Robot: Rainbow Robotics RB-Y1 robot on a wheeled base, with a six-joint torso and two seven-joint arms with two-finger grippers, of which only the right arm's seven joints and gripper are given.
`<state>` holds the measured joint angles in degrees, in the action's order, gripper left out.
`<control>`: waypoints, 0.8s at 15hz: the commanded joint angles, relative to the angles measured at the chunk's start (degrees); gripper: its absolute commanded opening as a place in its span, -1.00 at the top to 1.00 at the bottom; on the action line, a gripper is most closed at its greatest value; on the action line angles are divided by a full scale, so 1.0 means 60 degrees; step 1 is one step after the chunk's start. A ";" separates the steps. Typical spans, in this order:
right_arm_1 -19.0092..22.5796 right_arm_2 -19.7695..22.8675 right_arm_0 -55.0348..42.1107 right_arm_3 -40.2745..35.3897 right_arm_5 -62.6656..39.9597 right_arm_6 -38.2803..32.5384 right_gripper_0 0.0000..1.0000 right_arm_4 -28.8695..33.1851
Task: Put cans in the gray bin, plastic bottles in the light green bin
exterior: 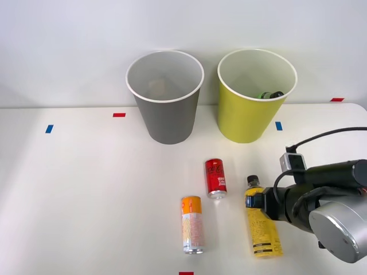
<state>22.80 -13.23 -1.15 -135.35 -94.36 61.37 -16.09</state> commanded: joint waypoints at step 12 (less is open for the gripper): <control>-0.1076 -0.0109 0.0485 0.1451 -0.0387 0.0479 -1.00 0.1231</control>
<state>16.40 -13.81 1.74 -127.01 -96.70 63.99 -8.72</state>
